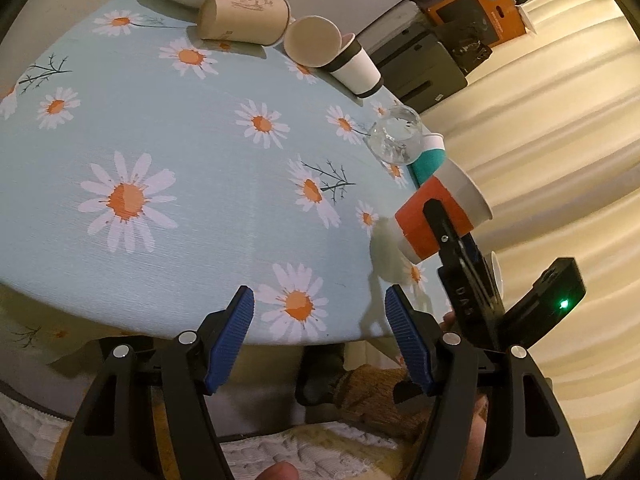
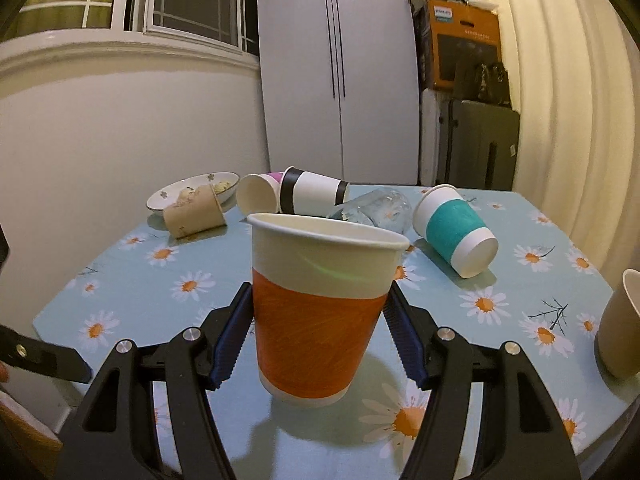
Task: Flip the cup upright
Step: 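Lift the cup with the right gripper and turn its rim upward, then lower the cup base onto the tablecloth and open the right gripper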
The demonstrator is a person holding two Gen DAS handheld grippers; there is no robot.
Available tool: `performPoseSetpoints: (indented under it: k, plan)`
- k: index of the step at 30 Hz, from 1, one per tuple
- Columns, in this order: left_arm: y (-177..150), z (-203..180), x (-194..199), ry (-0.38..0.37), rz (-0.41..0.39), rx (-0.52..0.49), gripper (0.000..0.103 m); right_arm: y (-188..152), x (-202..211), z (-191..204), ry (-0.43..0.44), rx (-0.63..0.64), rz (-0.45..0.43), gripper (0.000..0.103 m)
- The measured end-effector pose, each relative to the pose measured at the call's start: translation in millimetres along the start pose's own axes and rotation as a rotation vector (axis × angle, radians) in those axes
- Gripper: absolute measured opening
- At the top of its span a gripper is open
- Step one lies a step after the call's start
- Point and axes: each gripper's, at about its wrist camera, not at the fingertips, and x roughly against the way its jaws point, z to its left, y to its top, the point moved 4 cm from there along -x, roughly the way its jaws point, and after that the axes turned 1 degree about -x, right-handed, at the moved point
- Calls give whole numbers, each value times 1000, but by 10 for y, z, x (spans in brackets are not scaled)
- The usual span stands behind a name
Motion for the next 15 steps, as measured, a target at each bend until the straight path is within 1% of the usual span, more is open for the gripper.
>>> performPoseSetpoints:
  k: [4, 10, 15]
  plan:
    - [0, 10, 13, 9, -9, 0, 66, -83, -46, 1, -20, -6, -13, 65]
    - [-3, 2, 24, 19, -19, -4, 66, -158, 4, 58, -47, 19, -75, 65]
    - [-4, -6, 23, 28, -23, -11, 66, -233, 34, 115, -63, 34, -109, 65]
